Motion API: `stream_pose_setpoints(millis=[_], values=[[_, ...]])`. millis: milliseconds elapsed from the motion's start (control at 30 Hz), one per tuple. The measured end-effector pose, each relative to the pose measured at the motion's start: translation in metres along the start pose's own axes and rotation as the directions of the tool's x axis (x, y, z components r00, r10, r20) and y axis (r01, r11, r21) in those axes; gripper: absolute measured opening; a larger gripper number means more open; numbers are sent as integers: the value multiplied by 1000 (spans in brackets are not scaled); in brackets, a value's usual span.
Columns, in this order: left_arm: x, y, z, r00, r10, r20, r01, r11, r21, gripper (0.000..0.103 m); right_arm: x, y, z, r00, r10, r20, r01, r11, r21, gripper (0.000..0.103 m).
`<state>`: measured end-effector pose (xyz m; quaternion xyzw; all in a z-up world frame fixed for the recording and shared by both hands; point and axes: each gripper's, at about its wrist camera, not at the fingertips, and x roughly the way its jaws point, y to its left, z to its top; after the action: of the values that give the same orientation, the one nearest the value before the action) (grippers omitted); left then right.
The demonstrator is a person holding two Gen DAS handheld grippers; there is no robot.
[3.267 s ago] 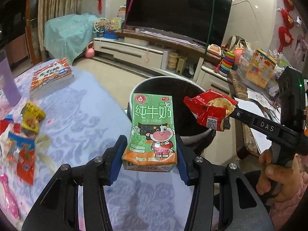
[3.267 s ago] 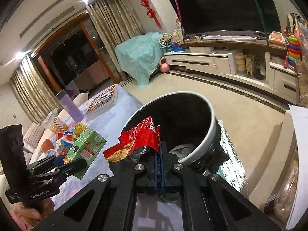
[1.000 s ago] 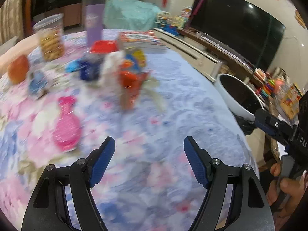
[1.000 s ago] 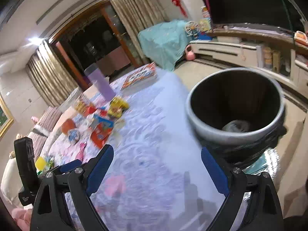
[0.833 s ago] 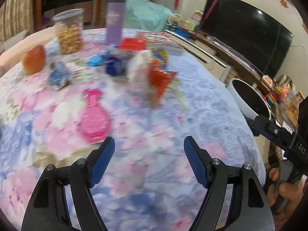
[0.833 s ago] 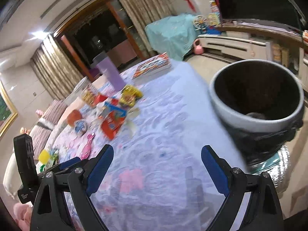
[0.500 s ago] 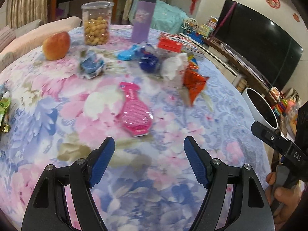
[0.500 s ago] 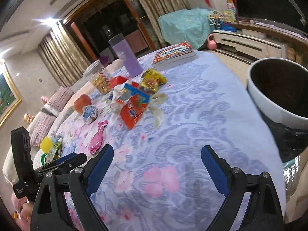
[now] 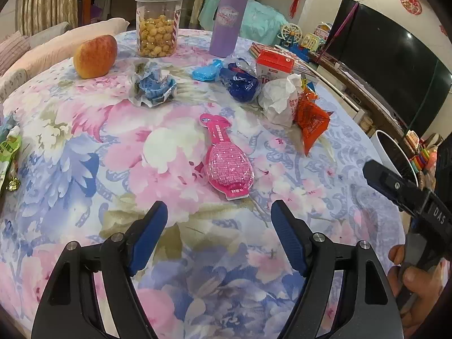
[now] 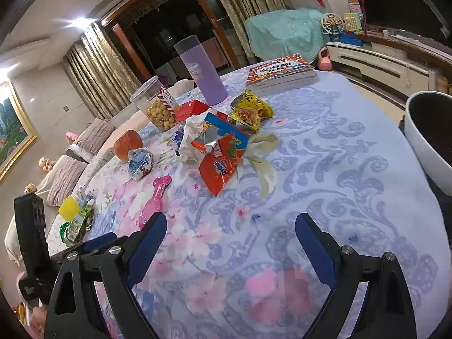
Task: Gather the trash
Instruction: 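Move the left tool to the pink hairbrush while the right tool reaches the orange snack bag, then grasp the orange snack bag with the right tool while the left tool grasps the pink hairbrush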
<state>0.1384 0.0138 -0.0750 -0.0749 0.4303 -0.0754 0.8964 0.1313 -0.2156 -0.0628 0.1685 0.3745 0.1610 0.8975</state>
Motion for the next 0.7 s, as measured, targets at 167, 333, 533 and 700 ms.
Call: stream_pose_setpoints(millis=[167, 333, 533, 700], values=[[10, -1, 7, 1000, 12, -12, -12, 1000, 2, 78, 12, 3, 9, 1000, -15, -3, 15, 1000, -10, 94], [20, -2, 12, 999, 8, -33, -8, 1000, 16, 78, 29, 8, 20, 1000, 7, -20, -7, 1000, -16, 94], [31, -3, 21, 999, 17, -35, -16, 1000, 15, 78, 55, 12, 32, 1000, -1, -20, 0, 999, -42, 94], [43, -4, 30, 999, 27, -35, -26, 1000, 16, 78, 70, 7, 39, 999, -2, -35, 1, 999, -42, 92]])
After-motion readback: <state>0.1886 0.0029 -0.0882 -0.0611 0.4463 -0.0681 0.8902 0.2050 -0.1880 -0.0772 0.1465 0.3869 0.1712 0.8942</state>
